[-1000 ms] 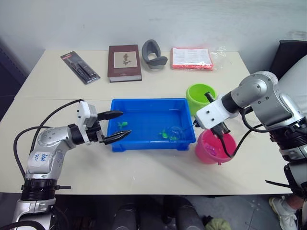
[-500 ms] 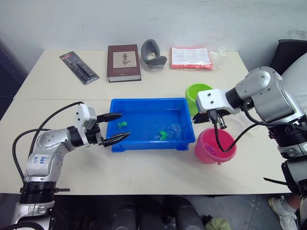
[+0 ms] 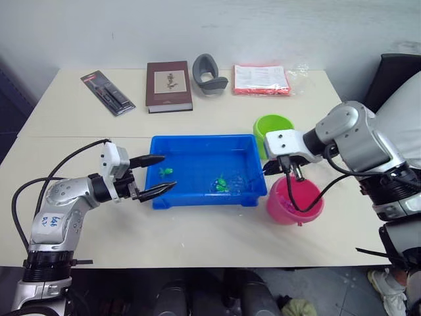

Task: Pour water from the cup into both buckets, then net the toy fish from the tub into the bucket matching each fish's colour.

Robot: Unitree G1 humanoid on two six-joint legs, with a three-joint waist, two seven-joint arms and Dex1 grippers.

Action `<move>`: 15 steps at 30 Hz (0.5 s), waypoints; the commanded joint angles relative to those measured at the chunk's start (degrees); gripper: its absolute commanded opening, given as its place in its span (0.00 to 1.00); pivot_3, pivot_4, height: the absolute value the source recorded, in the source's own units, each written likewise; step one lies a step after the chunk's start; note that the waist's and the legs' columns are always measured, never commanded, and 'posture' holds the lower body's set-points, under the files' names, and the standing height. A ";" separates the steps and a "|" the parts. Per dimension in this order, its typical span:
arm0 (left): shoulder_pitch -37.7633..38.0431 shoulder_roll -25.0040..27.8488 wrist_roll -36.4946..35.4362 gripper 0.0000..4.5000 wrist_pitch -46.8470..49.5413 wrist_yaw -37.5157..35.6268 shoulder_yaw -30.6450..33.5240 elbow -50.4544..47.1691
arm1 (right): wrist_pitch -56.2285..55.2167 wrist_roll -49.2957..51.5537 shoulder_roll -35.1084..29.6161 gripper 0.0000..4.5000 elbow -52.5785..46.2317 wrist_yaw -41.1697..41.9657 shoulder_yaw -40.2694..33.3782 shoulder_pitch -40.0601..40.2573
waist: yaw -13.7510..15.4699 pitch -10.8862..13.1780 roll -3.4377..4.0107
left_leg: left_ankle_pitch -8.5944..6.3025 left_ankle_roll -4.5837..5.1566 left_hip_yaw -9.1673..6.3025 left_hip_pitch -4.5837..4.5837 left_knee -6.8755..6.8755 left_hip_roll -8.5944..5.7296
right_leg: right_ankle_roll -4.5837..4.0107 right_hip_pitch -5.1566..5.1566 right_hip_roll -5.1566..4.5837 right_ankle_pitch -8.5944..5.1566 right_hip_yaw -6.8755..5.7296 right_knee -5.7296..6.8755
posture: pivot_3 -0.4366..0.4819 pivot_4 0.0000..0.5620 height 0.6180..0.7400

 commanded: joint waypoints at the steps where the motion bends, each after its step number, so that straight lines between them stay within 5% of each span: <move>1: 0.25 0.93 -1.00 0.99 0.12 0.26 1.39 -2.38 | 2.45 1.22 1.06 0.00 -1.25 1.03 -0.59 0.19 | 0.02 0.00 0.00 | 0.00 0.00 0.00 0.00 0.00 0.00 | 0.00 0.00 0.00 0.00 0.00 0.00 | 0.48 0.27 1.00; 15: 0.77 1.80 -0.96 0.99 -0.22 0.15 2.25 -1.89 | 15.72 6.35 7.57 0.00 -1.31 -1.64 -1.48 1.82 | -0.21 0.00 0.00 | 0.00 0.00 -0.01 -0.01 -0.01 0.01 | -0.02 -0.01 0.00 -0.01 -0.01 0.01 | 0.48 0.27 1.00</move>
